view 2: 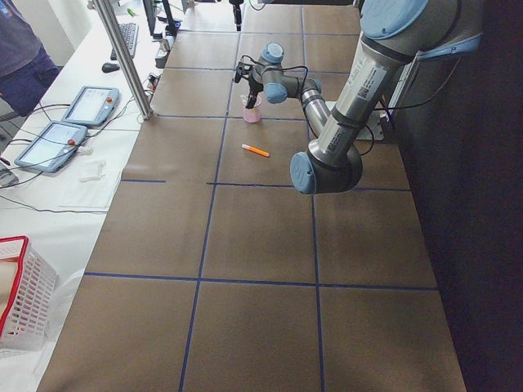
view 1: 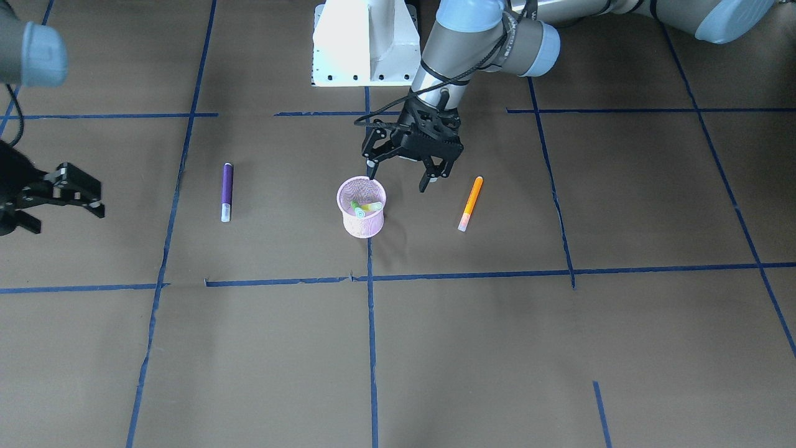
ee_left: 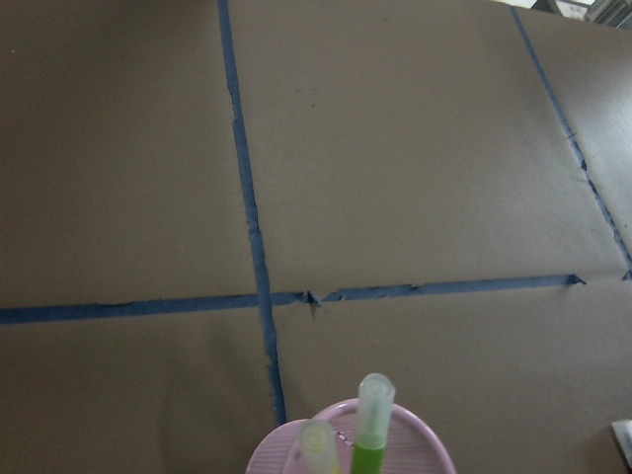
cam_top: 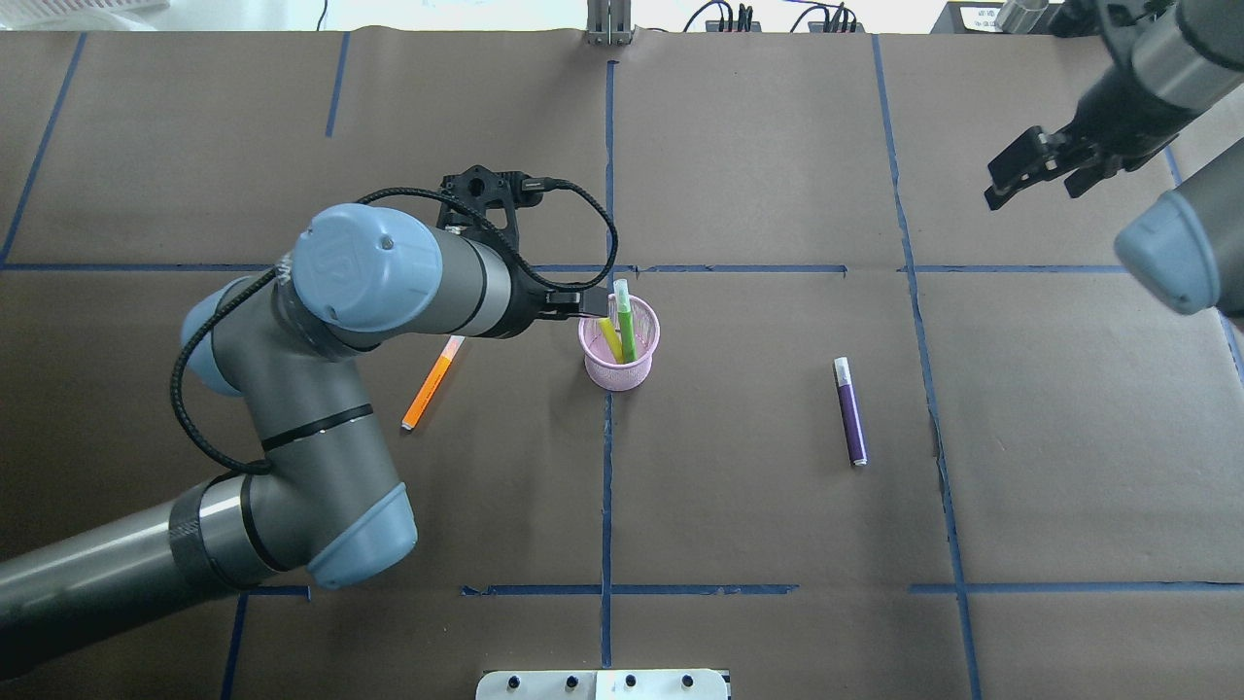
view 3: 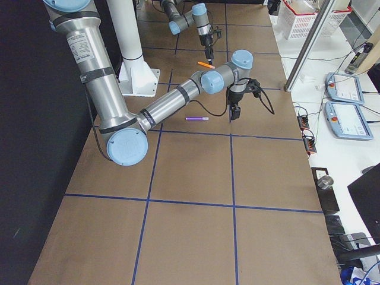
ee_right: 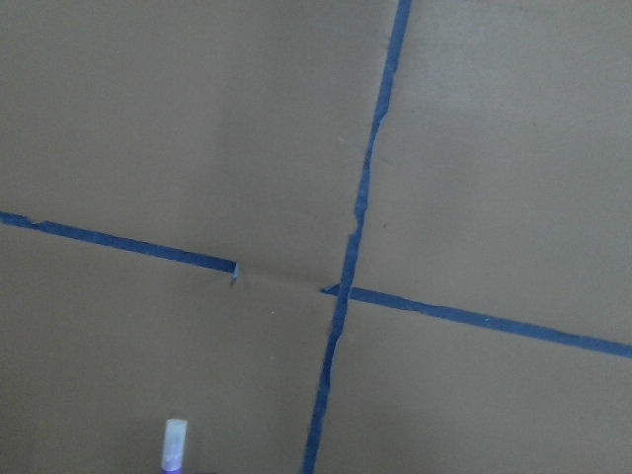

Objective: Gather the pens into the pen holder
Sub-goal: 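Move the left gripper above the orange highlighter while the right gripper descends to purple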

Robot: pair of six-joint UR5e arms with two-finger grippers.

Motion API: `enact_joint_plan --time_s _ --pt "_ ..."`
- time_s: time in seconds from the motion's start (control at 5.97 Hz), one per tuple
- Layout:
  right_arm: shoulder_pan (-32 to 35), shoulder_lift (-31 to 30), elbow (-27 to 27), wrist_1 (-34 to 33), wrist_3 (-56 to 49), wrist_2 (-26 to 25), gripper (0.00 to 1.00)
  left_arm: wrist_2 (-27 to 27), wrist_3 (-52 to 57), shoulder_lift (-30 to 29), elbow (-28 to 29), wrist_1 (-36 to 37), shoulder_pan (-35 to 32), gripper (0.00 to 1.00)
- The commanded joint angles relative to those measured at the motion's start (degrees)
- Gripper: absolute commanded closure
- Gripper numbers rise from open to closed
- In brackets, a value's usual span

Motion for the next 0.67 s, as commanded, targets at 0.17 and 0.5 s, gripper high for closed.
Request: enact_joint_plan --time_s 0.17,0.5 --pt "-14.6 -0.2 4.9 0.2 19.3 -11.1 0.01 -7.3 9.0 5.3 -1.1 5.2 -3.7 0.0" --pt "-21.9 -4.6 4.2 11.3 26.7 -15.6 0.01 -7.2 10.8 5.3 -1.2 6.1 -4.1 0.0"
